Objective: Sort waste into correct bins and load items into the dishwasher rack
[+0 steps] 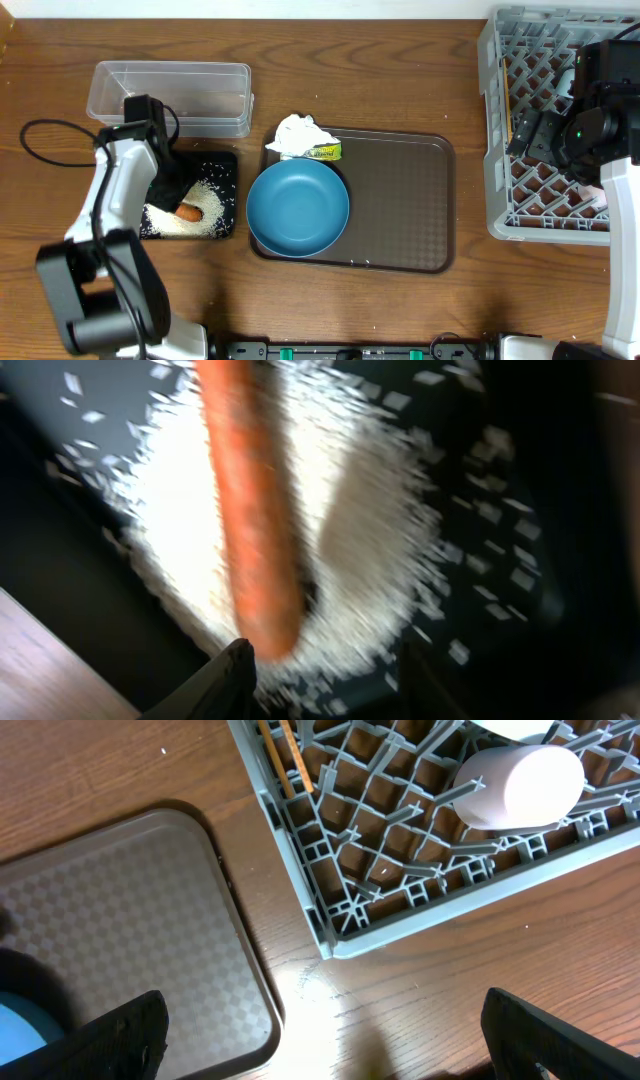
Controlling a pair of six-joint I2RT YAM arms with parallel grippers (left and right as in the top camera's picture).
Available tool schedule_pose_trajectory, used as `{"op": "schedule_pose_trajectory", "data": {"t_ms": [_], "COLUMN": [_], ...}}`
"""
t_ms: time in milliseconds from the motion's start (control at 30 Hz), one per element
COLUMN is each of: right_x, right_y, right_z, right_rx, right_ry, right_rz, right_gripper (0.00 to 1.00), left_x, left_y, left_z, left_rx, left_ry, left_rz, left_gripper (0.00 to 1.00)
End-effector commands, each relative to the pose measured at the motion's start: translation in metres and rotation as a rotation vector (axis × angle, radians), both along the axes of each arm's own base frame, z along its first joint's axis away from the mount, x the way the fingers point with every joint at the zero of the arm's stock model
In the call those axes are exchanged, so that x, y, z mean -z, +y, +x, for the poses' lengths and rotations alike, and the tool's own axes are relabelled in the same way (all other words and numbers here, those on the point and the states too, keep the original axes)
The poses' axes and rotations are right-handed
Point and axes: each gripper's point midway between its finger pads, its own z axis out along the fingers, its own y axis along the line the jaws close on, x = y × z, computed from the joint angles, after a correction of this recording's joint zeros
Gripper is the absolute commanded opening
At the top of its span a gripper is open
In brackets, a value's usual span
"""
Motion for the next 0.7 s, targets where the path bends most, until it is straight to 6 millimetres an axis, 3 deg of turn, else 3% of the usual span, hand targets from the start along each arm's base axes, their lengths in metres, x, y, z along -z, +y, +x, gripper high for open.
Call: {"op": "schedule_pose_trajectory", "data": {"t_ms": [0,133,333,500,667], "right_x": [0.002,0.002,0.002,0.002,0.002], "right_y": [-0.003,-0.003,-0.003,-0.003,-0.003], "right_z": [0.0,0.0,0.0,0.0,0.0], "right_rx": [0.022,0.022,0.022,0.022,0.022], "right_ry": [0.007,0.007,0.007,0.007,0.007], "right_rz": [0.004,0.004,0.004,0.004,0.004], "right_gripper": [0.99,0.99,0.99,0.99,0.99], "left_x": [-0.034,-0.074,-0.111,-0.101,-0.07], "left_y": [-0.022,-0.05,-0.12,-0.188,-0.229], "left_z": [0.009,0.011,-0.001,-0.024,-0.042], "left_rx": [0.089,0.227,0.475,0.708,0.883], "left_ry": [-0.132,-0.262,-0.377,-0.33,-0.232], "left_rz": [-0.073,-0.076,-0.084,-0.105,-0.017], "left_gripper": [0.49,0.52,0.81,0.89,0.96]}}
